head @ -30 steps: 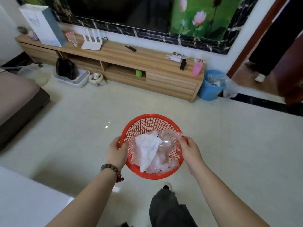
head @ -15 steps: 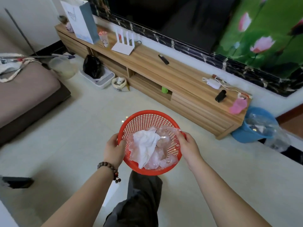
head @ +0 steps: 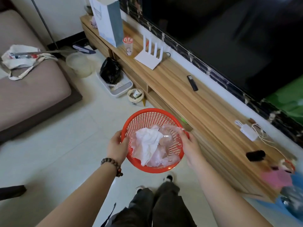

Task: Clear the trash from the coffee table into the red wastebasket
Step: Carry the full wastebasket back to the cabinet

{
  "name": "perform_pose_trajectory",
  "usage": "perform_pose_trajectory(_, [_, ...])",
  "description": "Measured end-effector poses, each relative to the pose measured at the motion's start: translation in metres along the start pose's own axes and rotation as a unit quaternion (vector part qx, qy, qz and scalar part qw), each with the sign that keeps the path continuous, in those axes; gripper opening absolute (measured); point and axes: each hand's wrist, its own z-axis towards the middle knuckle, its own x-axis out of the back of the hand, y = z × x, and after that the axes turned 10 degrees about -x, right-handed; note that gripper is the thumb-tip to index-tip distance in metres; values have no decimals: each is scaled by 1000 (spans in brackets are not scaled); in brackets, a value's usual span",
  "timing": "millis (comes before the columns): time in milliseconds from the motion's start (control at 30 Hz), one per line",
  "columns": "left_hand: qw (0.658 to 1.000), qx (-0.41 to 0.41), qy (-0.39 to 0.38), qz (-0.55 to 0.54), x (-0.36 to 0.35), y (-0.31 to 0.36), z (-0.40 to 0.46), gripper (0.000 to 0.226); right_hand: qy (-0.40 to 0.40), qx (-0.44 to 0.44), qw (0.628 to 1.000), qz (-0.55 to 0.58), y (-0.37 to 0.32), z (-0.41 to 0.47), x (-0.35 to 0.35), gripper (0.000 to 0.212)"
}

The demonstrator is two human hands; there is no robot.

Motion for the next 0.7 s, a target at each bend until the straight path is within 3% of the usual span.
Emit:
perform_pose_trajectory(400, [991, 92, 100, 7, -97, 18, 227, 18, -71, -47, 996, -37, -131, 246, -19, 76])
perform_pose_trajectory(567, [980, 180, 84, -9, -118, -9, 314, 21, -100, -73, 989, -79, -145, 344, -40, 83])
perform_pose_trajectory(700, [962, 259, 68, -53, -135, -68, 381, 29, -127, -85, 982, -109, -119, 429, -72, 63])
